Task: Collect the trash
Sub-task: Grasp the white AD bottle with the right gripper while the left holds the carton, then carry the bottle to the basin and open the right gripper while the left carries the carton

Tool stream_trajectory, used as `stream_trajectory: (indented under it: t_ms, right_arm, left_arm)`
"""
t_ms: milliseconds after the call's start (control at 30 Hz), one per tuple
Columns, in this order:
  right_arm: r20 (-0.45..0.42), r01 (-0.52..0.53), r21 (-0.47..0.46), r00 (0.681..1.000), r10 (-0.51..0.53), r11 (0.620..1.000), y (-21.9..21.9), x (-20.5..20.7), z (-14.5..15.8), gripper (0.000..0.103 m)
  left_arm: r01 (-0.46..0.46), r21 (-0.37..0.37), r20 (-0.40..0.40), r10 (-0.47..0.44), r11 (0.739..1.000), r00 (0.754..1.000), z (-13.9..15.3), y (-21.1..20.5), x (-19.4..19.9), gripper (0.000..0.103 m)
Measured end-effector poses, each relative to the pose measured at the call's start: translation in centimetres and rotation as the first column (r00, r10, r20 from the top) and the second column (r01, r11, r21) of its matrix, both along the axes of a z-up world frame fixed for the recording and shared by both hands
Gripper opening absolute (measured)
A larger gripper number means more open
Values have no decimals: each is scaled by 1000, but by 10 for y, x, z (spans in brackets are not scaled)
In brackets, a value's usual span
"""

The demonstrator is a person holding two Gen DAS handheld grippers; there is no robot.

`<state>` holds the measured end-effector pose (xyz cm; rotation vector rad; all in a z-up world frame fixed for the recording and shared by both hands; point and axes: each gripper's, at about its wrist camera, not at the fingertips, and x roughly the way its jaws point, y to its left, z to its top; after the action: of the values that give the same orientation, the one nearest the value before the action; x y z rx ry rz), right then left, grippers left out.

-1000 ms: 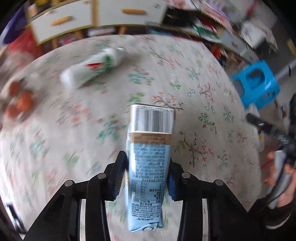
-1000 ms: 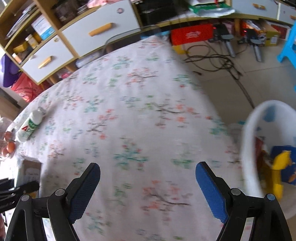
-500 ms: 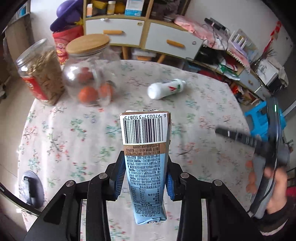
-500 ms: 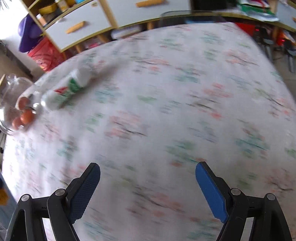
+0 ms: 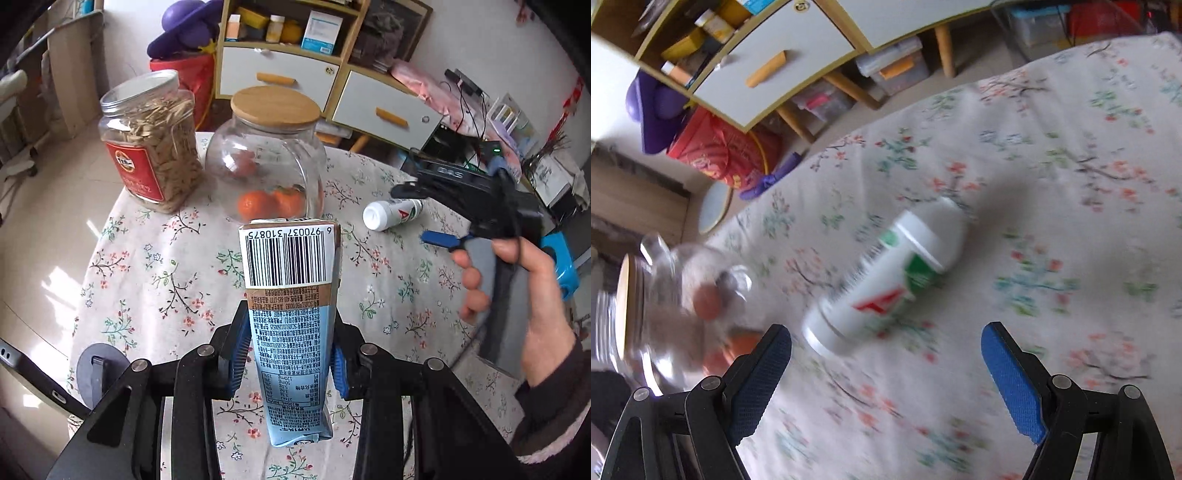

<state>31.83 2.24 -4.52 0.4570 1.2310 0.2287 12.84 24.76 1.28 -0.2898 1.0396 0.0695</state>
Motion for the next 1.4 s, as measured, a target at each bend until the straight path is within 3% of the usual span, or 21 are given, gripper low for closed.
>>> stream_trajectory:
  t_ms: [100, 300, 400, 433, 733, 1033, 1400]
  right_arm:
    - [-24, 40, 7, 999, -39, 999, 9, 11, -7, 88]
    - [-84, 93, -3, 992, -93, 996, 10, 18, -24, 74]
    - [-78, 61, -3, 995, -61, 998, 6, 12, -23, 54]
    - [-86, 47, -16, 995, -48, 999, 5, 10, -24, 42]
    - [-93, -39, -55, 995, 34, 998, -30, -27, -23, 42]
    - [-65, -89, -86, 994, 84, 992, -106, -86, -1, 41]
    - [27, -55, -41, 998, 56, 998, -203, -155, 26, 41]
  left_arm:
    - [-11, -12, 0, 11, 1000, 1000, -1, 6, -3, 40]
    - [-6, -31, -7, 5, 1000, 1000, -4, 5, -3, 40]
    - [6, -38, -6, -6, 999, 1000, -4, 2, -2, 40]
    - [11, -42, -7, -11, 999, 1000, -4, -1, -2, 40]
    - [61, -57, -25, -62, 997, 998, -9, -26, -3, 40]
    - [115, -52, -28, -117, 992, 993, -8, -56, -3, 40]
    - [189, -70, -28, -191, 980, 981, -11, -109, -5, 40]
